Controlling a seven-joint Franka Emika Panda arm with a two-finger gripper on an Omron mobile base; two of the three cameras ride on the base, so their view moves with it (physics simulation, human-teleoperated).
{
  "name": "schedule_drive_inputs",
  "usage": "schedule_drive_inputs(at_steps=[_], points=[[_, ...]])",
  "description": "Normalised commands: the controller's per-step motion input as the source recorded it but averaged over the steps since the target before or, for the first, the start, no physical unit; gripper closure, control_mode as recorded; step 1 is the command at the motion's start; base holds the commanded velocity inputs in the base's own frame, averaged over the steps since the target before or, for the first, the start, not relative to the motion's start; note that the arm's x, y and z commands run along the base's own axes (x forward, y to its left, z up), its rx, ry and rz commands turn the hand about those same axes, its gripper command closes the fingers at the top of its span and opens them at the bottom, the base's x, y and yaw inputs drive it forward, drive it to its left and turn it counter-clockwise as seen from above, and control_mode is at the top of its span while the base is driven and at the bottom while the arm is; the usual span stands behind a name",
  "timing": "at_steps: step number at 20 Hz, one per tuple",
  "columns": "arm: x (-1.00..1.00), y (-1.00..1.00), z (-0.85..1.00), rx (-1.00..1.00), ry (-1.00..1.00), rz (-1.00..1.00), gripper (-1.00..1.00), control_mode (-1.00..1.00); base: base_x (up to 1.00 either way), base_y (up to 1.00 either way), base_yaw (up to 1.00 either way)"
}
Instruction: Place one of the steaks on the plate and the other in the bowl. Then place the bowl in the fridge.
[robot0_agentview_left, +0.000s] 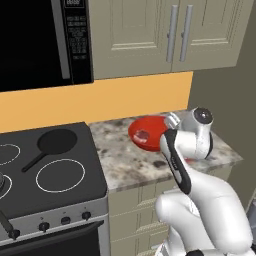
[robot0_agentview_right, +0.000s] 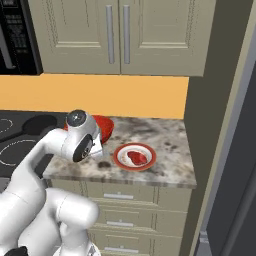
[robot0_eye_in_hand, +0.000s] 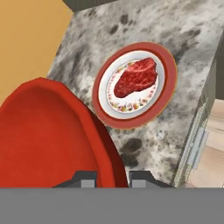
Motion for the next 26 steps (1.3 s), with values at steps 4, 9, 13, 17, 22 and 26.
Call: schedule_drive_inputs(at_steps=[4, 9, 13, 17, 22, 26], points=[[-0.30, -0.34, 0.33, 0.26, 0.03, -0.04, 1.00, -1.00, 0.00, 0.00, 0.00], [-0.21, -0.32, 0.31, 0.14, 0.07, 0.06, 1.00, -1.00, 0.00, 0.00, 0.00], [-0.04, -0.05, 0.05, 0.00, 0.04, 0.03, 1.00, -1.00, 0.00, 0.00, 0.00], [0.00, 0.00, 0.00, 0.00, 0.00, 0.00, 1.00, -1.00, 0.00, 0.00, 0.00], [-0.04, 0.00, 0.00, 0.00, 0.00, 0.00, 1.00, -1.00, 0.00, 0.00, 0.00], [-0.08, 0.00, -0.02, 0.00, 0.00, 0.00, 1.00, 1.00, -0.45, 0.00, -0.02]])
